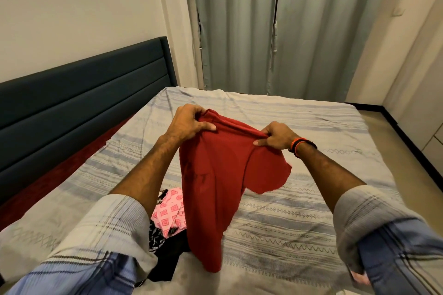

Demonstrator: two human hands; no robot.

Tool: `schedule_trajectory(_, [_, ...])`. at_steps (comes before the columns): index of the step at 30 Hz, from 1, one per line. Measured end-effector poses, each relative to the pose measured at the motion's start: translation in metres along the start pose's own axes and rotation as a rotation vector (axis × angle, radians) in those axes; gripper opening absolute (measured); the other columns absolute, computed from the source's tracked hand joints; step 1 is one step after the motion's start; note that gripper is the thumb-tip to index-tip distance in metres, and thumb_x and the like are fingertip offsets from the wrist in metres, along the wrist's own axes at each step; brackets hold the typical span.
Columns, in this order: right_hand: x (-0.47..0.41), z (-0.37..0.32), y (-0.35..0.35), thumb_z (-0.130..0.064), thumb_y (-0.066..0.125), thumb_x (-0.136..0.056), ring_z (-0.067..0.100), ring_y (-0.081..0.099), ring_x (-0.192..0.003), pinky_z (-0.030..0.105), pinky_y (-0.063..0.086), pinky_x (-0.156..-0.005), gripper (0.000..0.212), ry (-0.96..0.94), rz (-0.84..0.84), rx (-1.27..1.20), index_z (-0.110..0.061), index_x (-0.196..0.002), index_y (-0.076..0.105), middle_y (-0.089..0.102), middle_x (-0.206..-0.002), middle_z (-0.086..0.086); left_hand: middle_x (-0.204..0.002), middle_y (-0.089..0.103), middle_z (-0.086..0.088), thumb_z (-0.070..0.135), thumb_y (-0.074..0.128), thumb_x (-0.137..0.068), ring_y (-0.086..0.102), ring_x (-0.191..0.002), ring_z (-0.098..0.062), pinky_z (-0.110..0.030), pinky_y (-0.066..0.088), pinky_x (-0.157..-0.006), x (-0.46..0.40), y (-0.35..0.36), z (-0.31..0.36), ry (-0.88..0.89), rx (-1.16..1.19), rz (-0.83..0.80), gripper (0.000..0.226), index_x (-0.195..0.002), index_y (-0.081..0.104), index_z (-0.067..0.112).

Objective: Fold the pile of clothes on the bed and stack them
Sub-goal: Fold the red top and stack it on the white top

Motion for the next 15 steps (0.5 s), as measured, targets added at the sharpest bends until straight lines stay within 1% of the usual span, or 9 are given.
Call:
schedule_trajectory(2, [0.002, 0.002, -0.01, -0.045, 0.076, -0.081, 0.019, 0.059, -0.075, 0.027, 0.042, -0.063, 0.026, 0.011, 0.091, 0.027, -0.026, -0.066, 0.068, 0.063, -0.066, -0.005, -0.085, 0.072, 0.003, 0.036, 0.089, -0.065, 0.067, -0.081, -0.01, -0.021, 0.053, -0.072, 0.001, 0.0, -0.002, -0.027, -0.02, -0.025, 0.04, -0.097, 0.077, 0.016])
schedule_trajectory(3, [0.004, 0.002, -0.014, -0.049, 0.075, -0.081, 0.02, 0.06, -0.078, 0.028, 0.042, -0.066, 0.025, 0.019, 0.132, 0.065, -0.027, -0.069, 0.07, 0.065, -0.07, -0.005, -0.084, 0.072, 0.003, 0.036, 0.089, -0.065, 0.067, -0.08, -0.01, -0.023, 0.054, -0.072, 0.0, -0.001, -0.003, -0.04, -0.041, -0.031, 0.039, -0.096, 0.077, 0.016])
schedule_trajectory(5, [0.009, -0.002, -0.021, -0.054, 0.071, -0.083, 0.022, 0.061, -0.084, 0.03, 0.043, -0.071, 0.027, 0.03, 0.197, 0.176, -0.027, -0.085, 0.075, 0.069, -0.081, -0.003, -0.082, 0.071, 0.001, 0.036, 0.087, -0.068, 0.066, -0.079, -0.014, -0.026, 0.053, -0.072, -0.003, 0.0, -0.004, -0.07, -0.114, -0.037, 0.035, -0.094, 0.077, 0.015])
schedule_trajectory(7, [0.011, -0.005, -0.026, -0.054, 0.068, -0.085, 0.025, 0.061, -0.087, 0.032, 0.045, -0.073, 0.03, 0.04, 0.239, 0.251, -0.025, -0.088, 0.073, 0.07, -0.087, 0.0, -0.083, 0.07, -0.001, 0.034, 0.084, -0.074, 0.066, -0.083, -0.02, -0.028, 0.049, -0.074, -0.006, 0.0, -0.004, -0.081, -0.202, -0.024, 0.03, -0.094, 0.076, 0.013])
schedule_trajectory(9, [0.011, -0.004, -0.03, -0.054, 0.065, -0.087, 0.027, 0.063, -0.081, 0.033, 0.049, -0.073, 0.034, 0.065, 0.257, 0.231, -0.022, -0.077, 0.068, 0.07, -0.08, 0.003, -0.092, 0.072, -0.006, 0.033, 0.081, -0.078, 0.066, -0.089, -0.024, -0.032, 0.052, -0.081, -0.009, 0.001, -0.002, -0.071, -0.272, 0.015, 0.03, -0.1, 0.075, 0.014])
schedule_trajectory(11, [0.012, -0.001, -0.033, -0.051, 0.062, -0.09, 0.024, 0.065, -0.069, 0.031, 0.049, -0.068, 0.04, 0.095, 0.258, 0.16, -0.02, -0.065, 0.059, 0.069, -0.067, 0.004, -0.098, 0.073, -0.006, 0.035, 0.076, -0.083, 0.065, -0.09, -0.024, -0.035, 0.053, -0.084, -0.007, 0.001, 0.003, -0.063, -0.33, 0.067, 0.029, -0.105, 0.074, 0.016])
schedule_trajectory(13, [0.015, 0.001, -0.036, -0.048, 0.061, -0.092, 0.017, 0.063, -0.058, 0.026, 0.041, -0.057, 0.041, 0.117, 0.253, 0.101, -0.02, -0.063, 0.056, 0.066, -0.057, 0.003, -0.095, 0.073, -0.004, 0.042, 0.069, -0.088, 0.062, -0.084, -0.023, -0.033, 0.049, -0.077, -0.006, 0.002, 0.007, -0.053, -0.41, 0.115, 0.028, -0.104, 0.073, 0.02])
schedule_trajectory(14, [0.017, 0.002, -0.037, -0.047, 0.061, -0.092, 0.015, 0.062, -0.055, 0.026, 0.04, -0.055, 0.04, 0.129, 0.252, 0.075, -0.018, -0.065, 0.057, 0.066, -0.055, 0.004, -0.091, 0.072, -0.003, 0.046, 0.065, -0.089, 0.06, -0.08, -0.021, -0.031, 0.048, -0.075, -0.005, 0.003, 0.008, -0.048, -0.444, 0.145, 0.029, -0.102, 0.073, 0.021])
schedule_trajectory(15, [0.019, 0.002, -0.04, -0.047, 0.061, -0.093, 0.016, 0.064, -0.055, 0.027, 0.042, -0.057, 0.039, 0.133, 0.261, 0.053, -0.018, -0.066, 0.058, 0.066, -0.055, 0.005, -0.088, 0.072, -0.002, 0.05, 0.062, -0.09, 0.059, -0.079, -0.02, -0.032, 0.049, -0.076, -0.005, 0.004, 0.01, -0.045, -0.474, 0.173, 0.032, -0.1, 0.074, 0.022])
Point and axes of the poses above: each hand's wrist, its own x-axis away from the middle knuckle, its own y-axis out of the palm, z = x × y, the point moved 4 cm from there along -x, towards the middle knuckle
